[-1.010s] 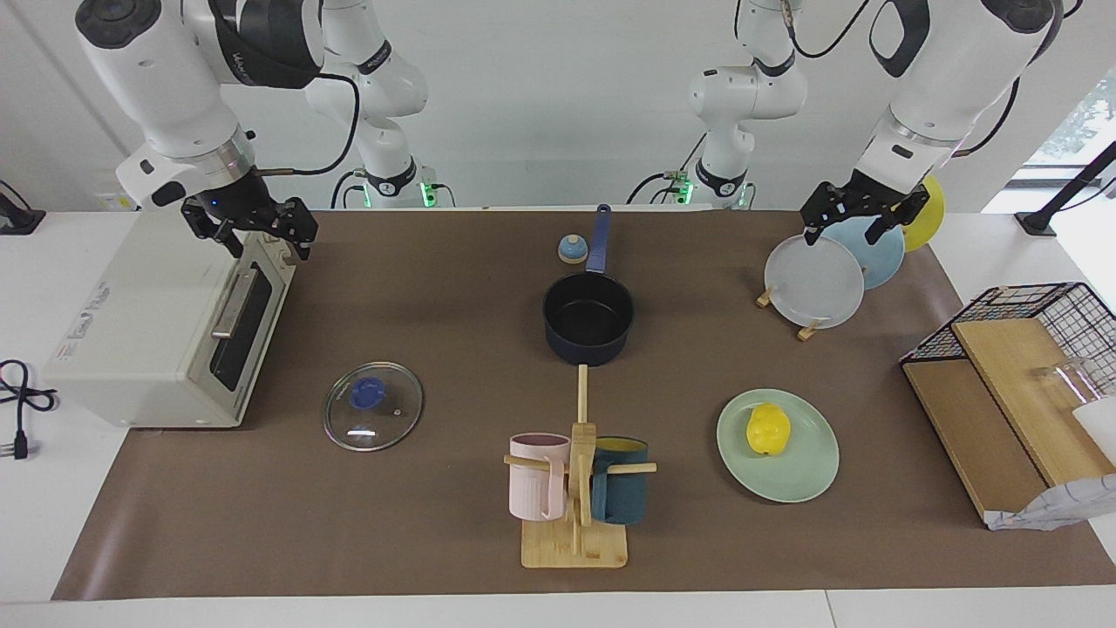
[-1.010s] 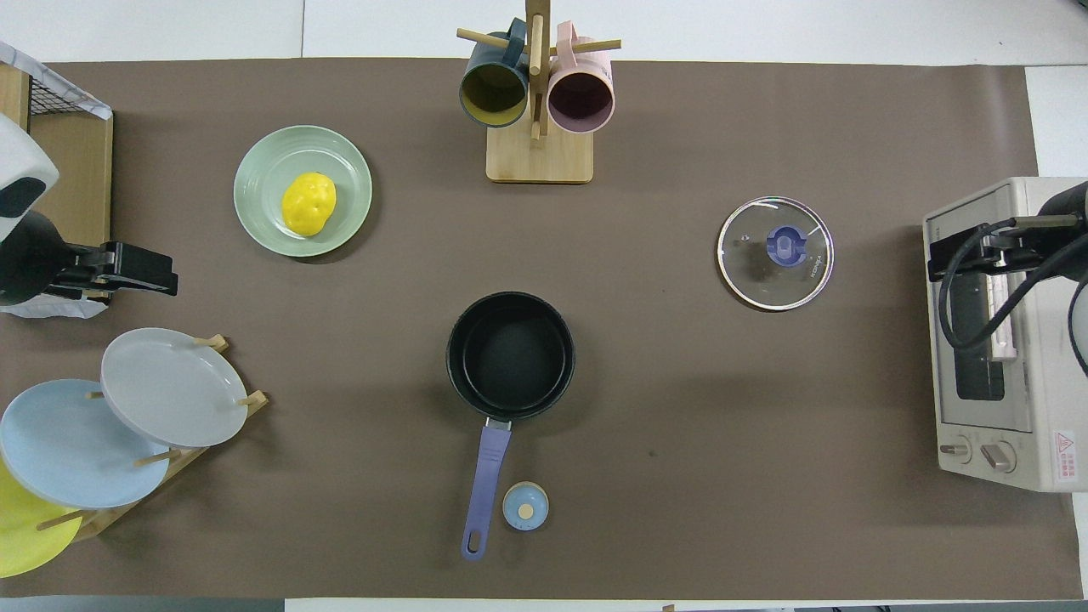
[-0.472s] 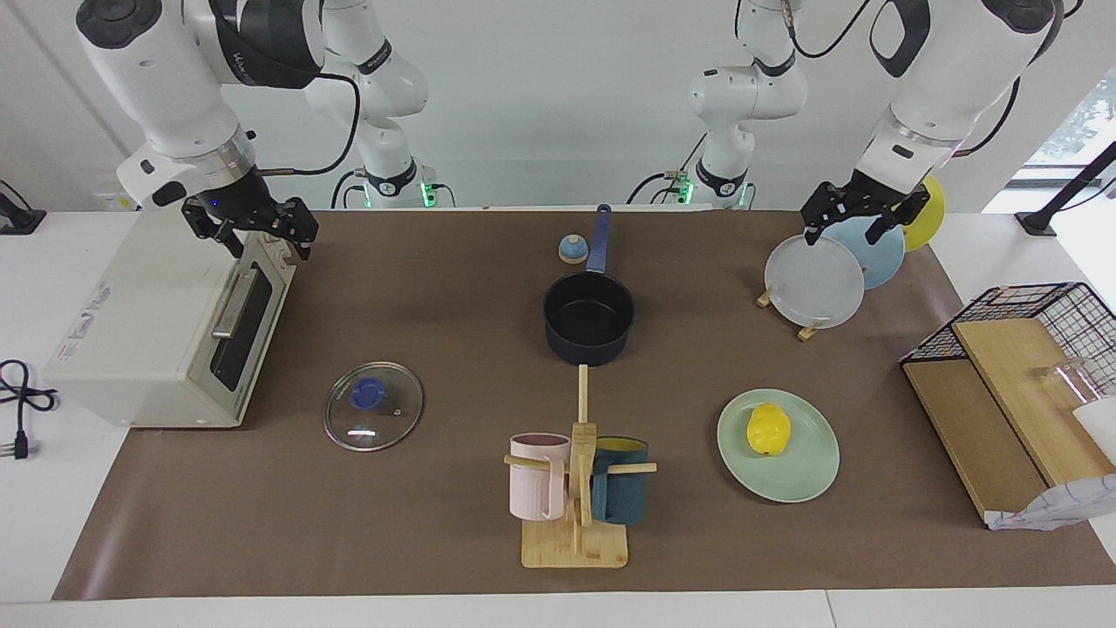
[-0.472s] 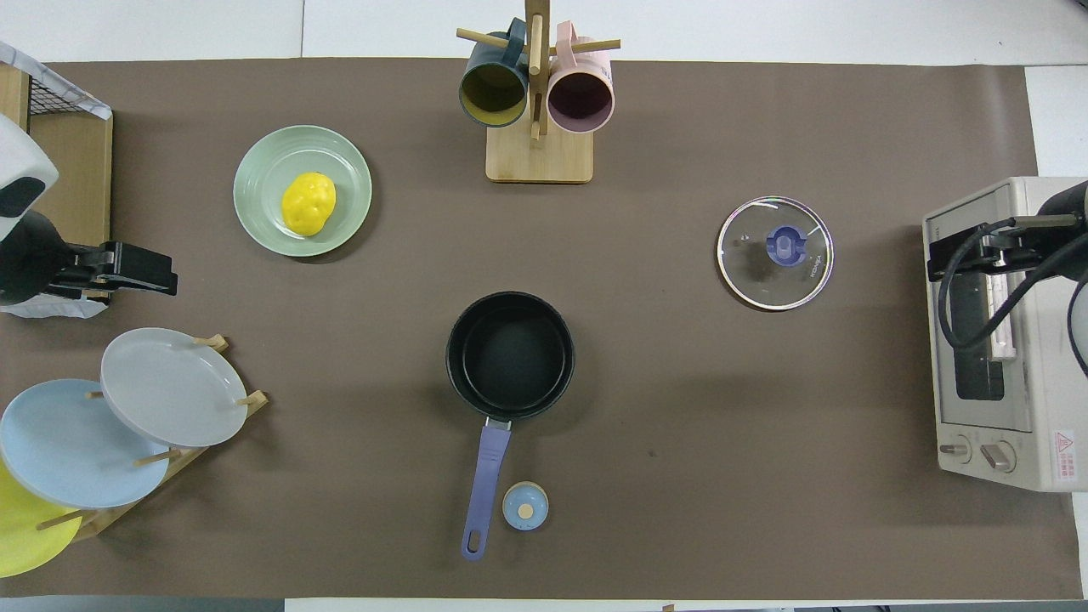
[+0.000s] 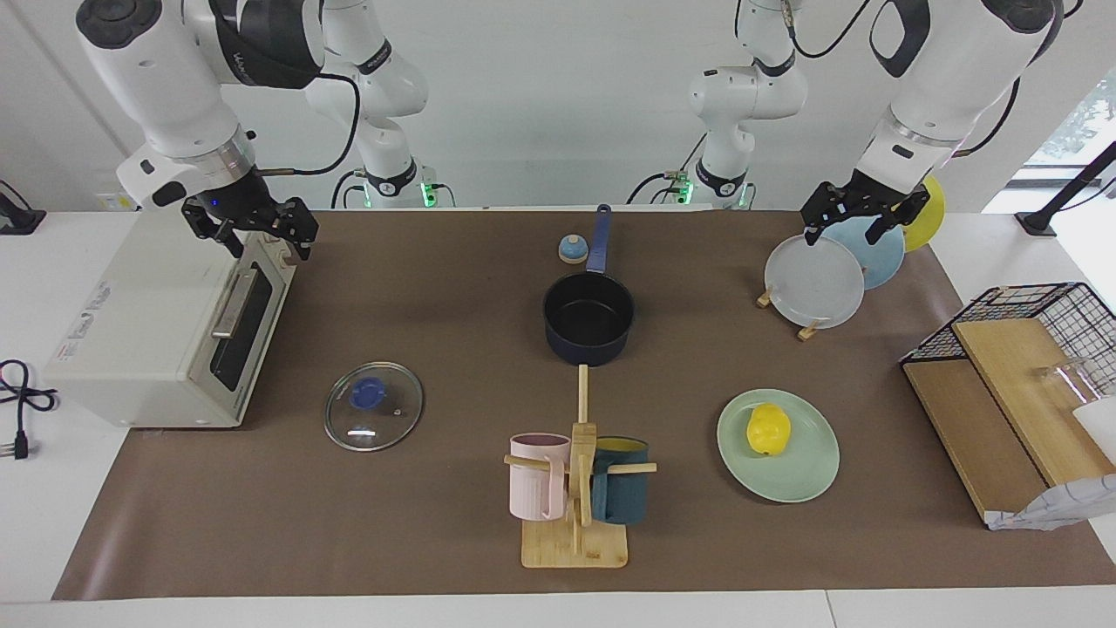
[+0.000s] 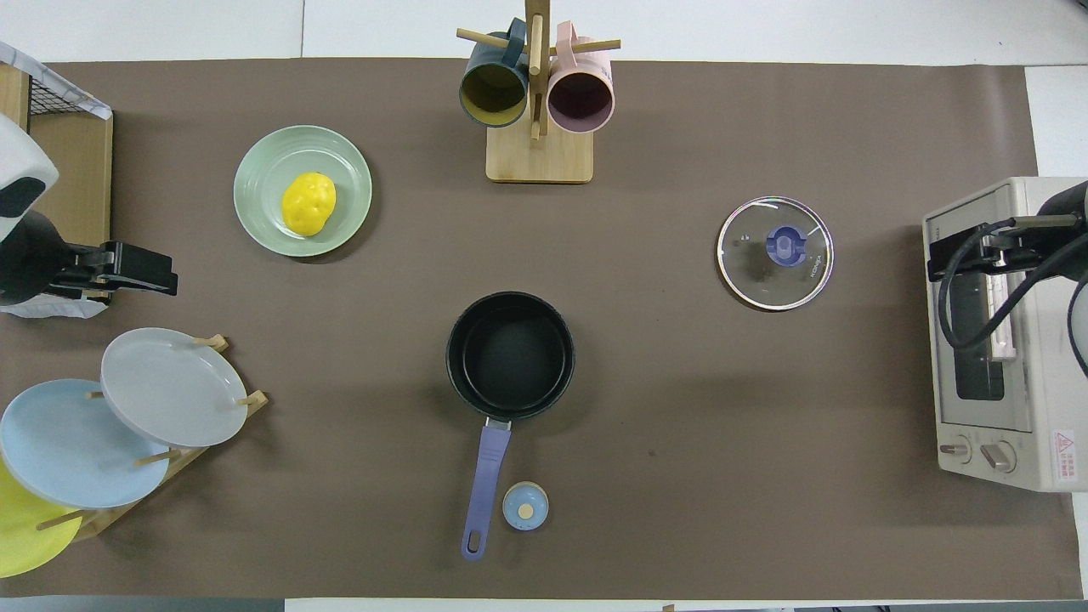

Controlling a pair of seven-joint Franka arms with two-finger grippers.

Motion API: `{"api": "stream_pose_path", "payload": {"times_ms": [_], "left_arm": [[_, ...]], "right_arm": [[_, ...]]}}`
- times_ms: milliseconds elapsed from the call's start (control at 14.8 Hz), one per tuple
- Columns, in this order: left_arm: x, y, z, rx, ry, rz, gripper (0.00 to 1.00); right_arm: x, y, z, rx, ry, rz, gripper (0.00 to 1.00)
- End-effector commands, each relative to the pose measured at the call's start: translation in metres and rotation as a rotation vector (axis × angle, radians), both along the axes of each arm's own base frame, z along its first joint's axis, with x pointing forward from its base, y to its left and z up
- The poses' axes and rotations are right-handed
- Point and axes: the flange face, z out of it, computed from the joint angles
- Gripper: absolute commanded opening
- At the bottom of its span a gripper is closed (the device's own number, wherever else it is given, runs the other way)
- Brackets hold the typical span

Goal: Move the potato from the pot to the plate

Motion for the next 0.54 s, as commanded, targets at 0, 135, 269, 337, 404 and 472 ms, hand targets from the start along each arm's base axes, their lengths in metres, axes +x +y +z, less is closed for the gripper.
{"api": "stream_pose_path", "payload": {"times_ms": [0,135,269,337,404,472], "left_arm": [[-0.0059,0.0044,0.004,0.008,-0.012,0.001,1.0],[-0.0073,0.0037,0.0046,0.008,-0.011,-0.003,1.0],[-0.0073,0.0037,0.0046,0.008,-0.011,-0.003,1.0],[-0.0073,0.0037,0.0046,0.008,-0.011,-0.003,1.0],[-0.009,0.0038,0.0018,0.01,0.003,-0.001,1.0],[-0.0114,0.0049,0.0021,0.011,0.015,0.004,1.0]], "right_arm": [[-0.0015,-0.0025,0.0,0.019,0.005,-0.015,1.0],[-0.0015,-0.0025,0.0,0.019,0.005,-0.015,1.0],[-0.0015,-0.0025,0.0,0.019,0.005,-0.015,1.0],[-0.0015,-0.0025,0.0,0.019,0.005,-0.015,1.0],[-0.0015,-0.0025,0.0,0.019,0.005,-0.015,1.0],[-0.0015,-0.0025,0.0,0.019,0.005,-0.015,1.0]]}}
